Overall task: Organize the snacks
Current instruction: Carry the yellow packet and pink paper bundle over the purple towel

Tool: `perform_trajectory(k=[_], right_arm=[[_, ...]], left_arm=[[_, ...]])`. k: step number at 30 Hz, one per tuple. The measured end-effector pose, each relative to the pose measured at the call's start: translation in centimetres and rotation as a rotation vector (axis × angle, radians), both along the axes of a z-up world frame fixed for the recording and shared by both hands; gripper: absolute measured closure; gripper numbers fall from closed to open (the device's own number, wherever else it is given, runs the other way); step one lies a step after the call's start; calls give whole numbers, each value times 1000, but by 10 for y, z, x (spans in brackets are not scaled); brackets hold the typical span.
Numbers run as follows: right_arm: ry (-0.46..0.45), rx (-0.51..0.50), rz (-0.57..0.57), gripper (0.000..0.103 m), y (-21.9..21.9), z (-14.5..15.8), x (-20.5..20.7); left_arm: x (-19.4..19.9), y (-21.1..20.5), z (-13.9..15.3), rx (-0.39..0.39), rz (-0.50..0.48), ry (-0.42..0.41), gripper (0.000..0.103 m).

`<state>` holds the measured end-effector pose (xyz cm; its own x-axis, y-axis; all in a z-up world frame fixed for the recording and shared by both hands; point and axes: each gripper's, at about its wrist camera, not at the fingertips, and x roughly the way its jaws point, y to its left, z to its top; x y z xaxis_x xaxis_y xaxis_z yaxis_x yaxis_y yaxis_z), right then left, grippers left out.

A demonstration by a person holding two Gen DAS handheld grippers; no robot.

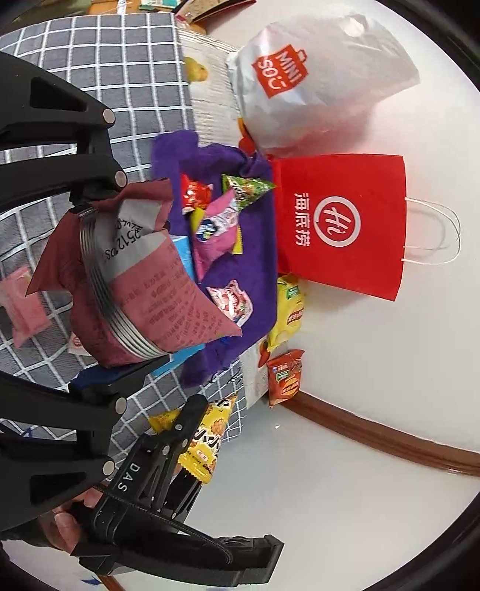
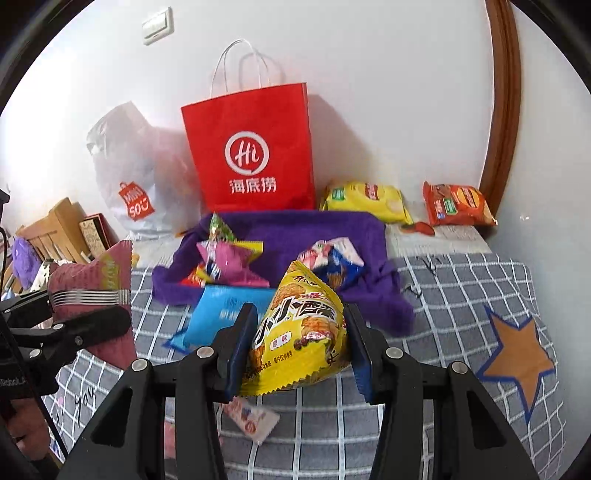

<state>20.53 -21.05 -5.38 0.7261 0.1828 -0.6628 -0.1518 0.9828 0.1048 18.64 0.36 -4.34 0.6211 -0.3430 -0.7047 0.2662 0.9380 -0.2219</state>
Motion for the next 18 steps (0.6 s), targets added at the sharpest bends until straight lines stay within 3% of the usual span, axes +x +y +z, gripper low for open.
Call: perform_trajectory(k=[9,18], right_arm=[[-32,0,-18,56,-2,20,60],[-21,14,-9,56,5,16,114]], left_arm=[[43,4,23,32,30,-26,43],[87,16,21,29,66,-9,43]])
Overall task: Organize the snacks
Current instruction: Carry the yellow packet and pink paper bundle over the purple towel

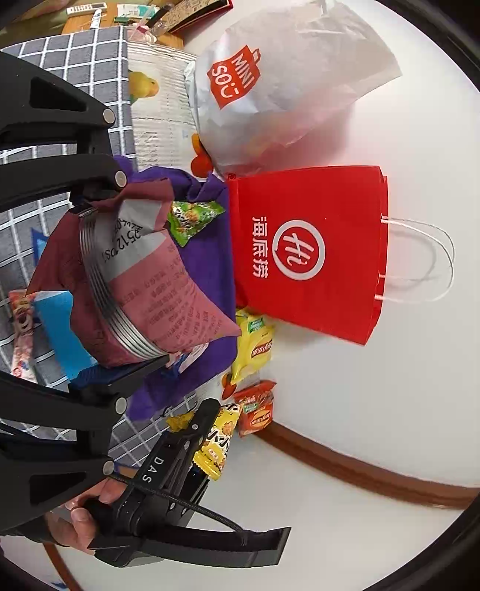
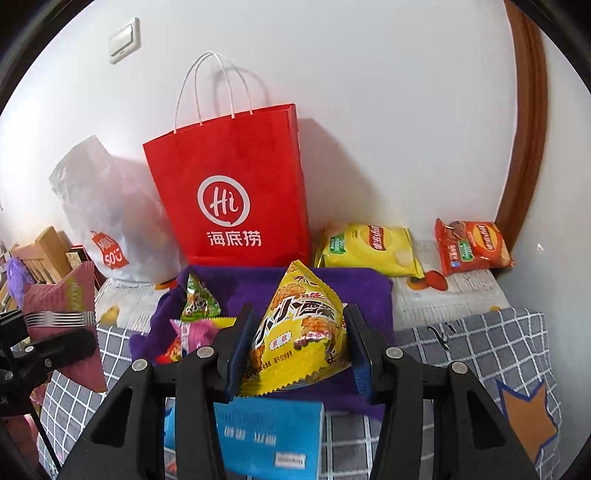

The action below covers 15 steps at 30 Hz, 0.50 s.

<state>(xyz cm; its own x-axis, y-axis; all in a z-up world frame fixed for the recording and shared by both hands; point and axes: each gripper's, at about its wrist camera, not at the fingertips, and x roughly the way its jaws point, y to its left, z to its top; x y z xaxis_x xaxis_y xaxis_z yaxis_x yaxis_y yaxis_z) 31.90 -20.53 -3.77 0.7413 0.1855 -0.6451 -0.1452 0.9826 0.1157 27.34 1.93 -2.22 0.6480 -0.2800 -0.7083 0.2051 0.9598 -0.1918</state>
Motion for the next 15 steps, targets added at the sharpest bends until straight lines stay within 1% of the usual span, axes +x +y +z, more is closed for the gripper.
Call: perform_trajectory(k=[7,15], right_arm=[[-2,-6,14,56,5,-4,32],[3,-20,25,56,7,-14,59]], left_arm=[[34,13,-5,3,27,7,43],[69,18,-22,-15,47,39,43]])
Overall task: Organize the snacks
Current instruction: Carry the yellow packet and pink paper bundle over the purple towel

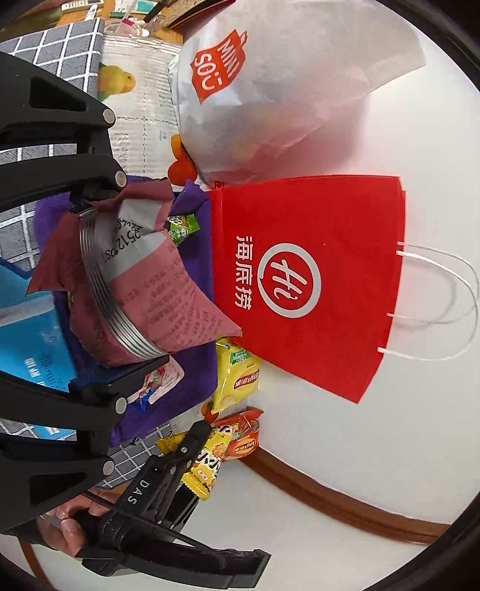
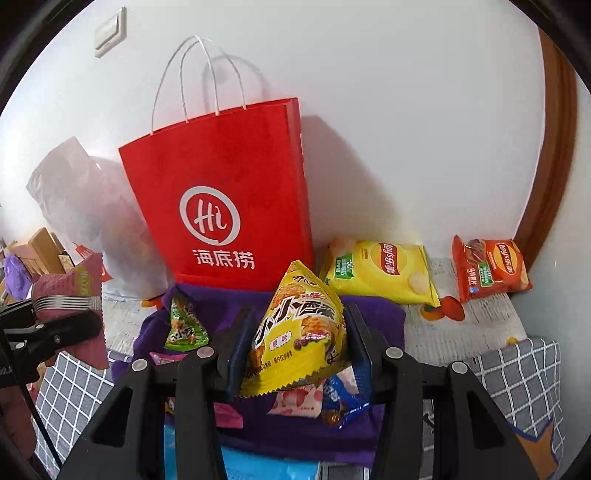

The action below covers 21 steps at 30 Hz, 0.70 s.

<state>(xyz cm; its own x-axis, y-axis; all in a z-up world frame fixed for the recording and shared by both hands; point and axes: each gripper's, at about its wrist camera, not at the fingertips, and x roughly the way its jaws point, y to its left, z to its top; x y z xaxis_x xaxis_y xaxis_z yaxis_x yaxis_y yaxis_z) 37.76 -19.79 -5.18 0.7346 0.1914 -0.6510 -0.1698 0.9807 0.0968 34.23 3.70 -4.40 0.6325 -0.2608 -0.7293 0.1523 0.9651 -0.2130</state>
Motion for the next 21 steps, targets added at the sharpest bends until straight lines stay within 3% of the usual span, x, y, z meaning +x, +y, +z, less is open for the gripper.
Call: perform_trajectory(k=[9,21], right_arm=[[90,6,9,56,-5,-40,25],[177,-65,35,56,-3,-77,41]], left_arm=[[26,0,-35,3,3,57,43],[40,-1,-69,27,6,126,43]])
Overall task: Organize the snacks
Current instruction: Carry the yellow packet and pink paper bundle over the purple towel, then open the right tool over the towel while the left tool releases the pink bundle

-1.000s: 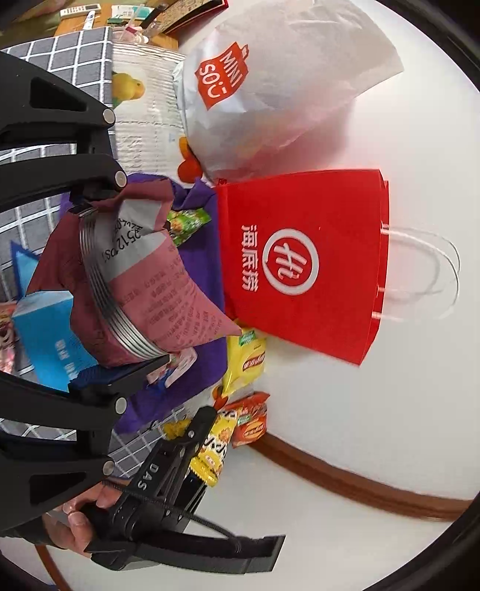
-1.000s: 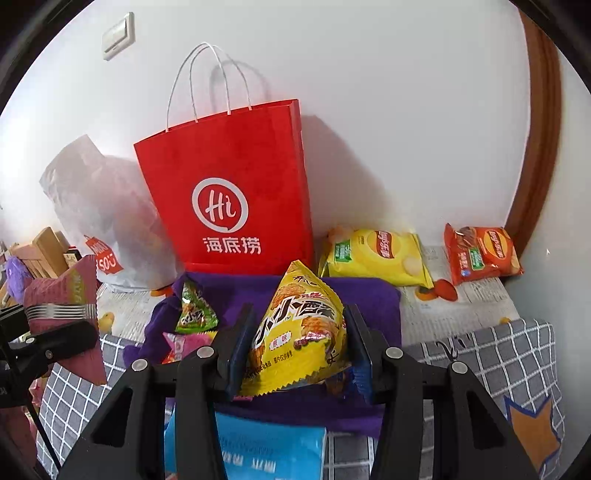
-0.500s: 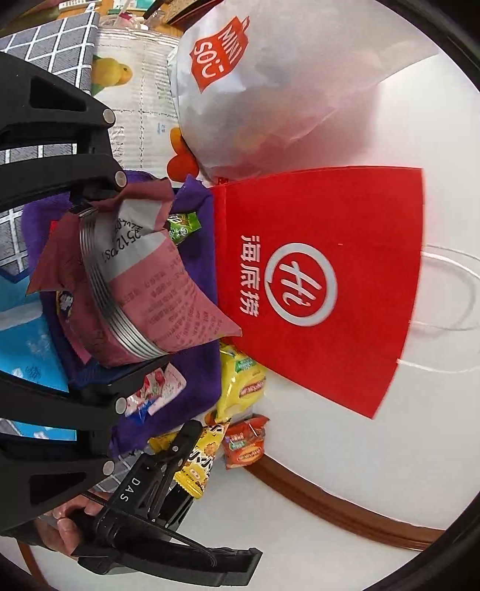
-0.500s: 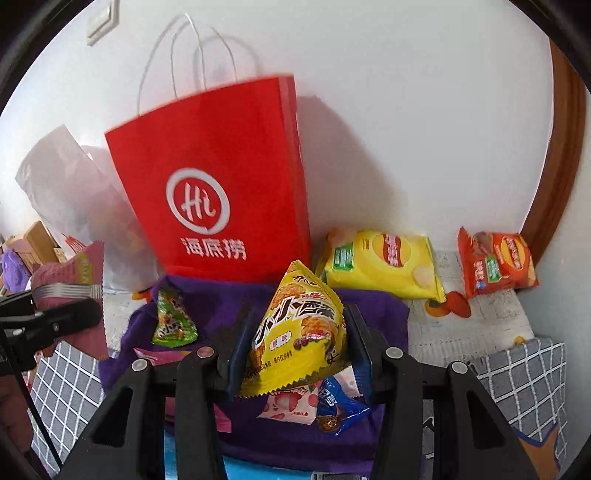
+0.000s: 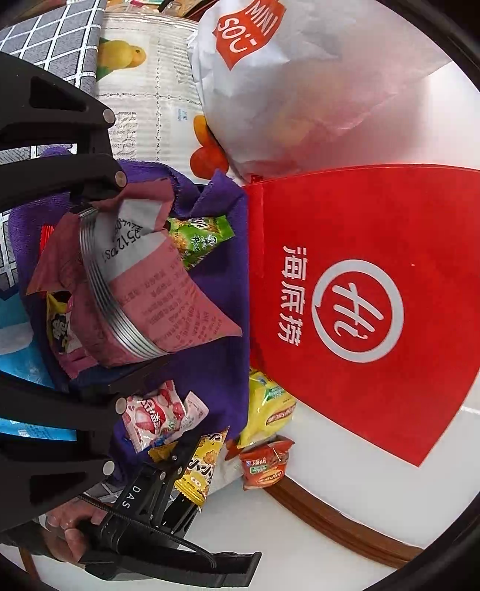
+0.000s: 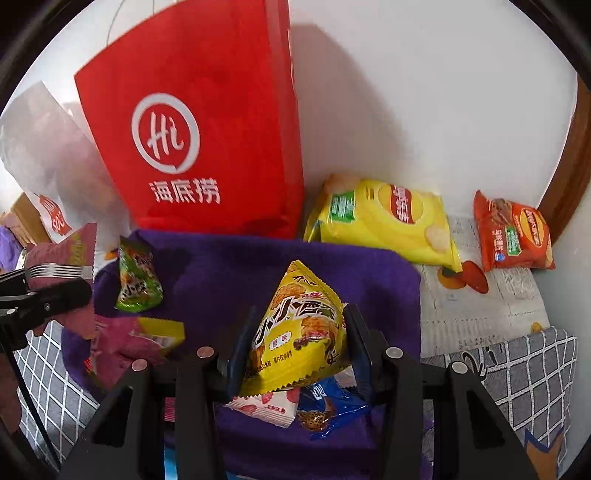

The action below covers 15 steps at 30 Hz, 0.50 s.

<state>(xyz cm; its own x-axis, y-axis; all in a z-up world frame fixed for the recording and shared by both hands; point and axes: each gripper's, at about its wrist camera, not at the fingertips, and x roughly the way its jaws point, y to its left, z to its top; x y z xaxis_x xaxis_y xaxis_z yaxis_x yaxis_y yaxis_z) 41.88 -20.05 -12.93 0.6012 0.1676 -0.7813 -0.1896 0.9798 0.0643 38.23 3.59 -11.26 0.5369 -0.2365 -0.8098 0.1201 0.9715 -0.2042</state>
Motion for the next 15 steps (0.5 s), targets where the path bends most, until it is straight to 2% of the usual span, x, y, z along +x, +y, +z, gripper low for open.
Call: perform_trajectory(k=[15], right_arm=[[53,-25,19,55,5,-19,6]], left_arm=[[8,-5,-16,1,-17,45,43]])
